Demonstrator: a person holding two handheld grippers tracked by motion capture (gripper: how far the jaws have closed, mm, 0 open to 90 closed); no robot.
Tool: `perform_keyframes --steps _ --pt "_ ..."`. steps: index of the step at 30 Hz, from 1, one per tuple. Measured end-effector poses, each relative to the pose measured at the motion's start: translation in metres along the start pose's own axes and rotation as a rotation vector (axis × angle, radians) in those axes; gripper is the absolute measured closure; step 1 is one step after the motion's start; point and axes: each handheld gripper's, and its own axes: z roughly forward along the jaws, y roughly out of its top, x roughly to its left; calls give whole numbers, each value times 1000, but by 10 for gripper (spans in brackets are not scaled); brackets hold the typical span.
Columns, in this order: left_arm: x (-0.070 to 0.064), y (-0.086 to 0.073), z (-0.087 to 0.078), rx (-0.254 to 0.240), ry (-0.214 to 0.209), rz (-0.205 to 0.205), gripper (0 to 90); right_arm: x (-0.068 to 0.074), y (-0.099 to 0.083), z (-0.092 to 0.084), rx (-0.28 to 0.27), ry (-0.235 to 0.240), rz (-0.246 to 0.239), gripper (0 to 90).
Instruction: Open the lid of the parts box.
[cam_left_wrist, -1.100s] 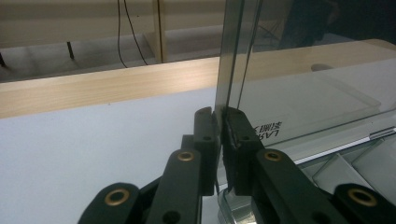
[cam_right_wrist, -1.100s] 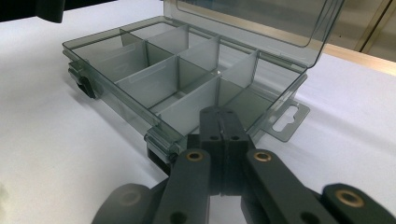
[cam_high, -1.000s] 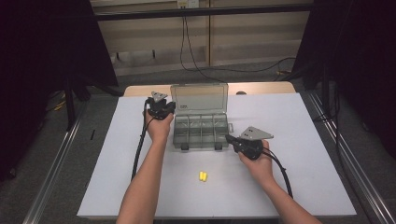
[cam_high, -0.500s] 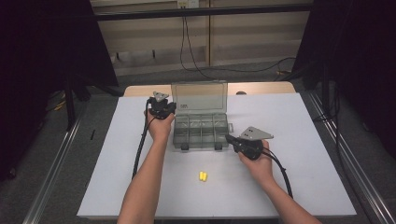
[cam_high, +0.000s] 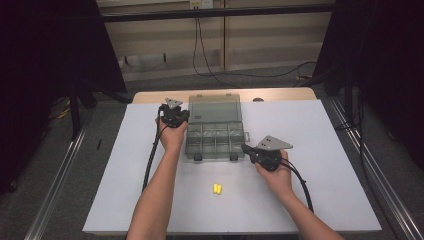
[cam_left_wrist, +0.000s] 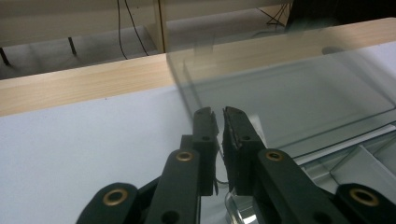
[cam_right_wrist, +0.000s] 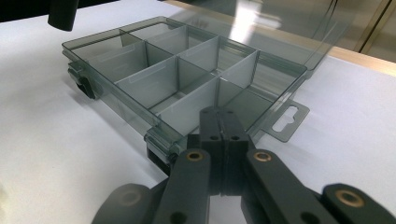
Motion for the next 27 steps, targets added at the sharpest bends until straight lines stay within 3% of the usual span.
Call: perform_keyframes --steps 5,15,21,27 --pt "0 2 -5 -17 -23 -10 786 0 0 0 -2 0 -2 900" --pt "-3 -1 -25 -44 -81 -5 656 -2 -1 -3 -24 12 23 802" --pt "-2 -8 -39 -56 -122 -7 575 -1 1 -9 -49 25 48 704" --pt "-3 -15 -52 -74 -155 -18 502 -3 -1 -27 -65 26 48 600"
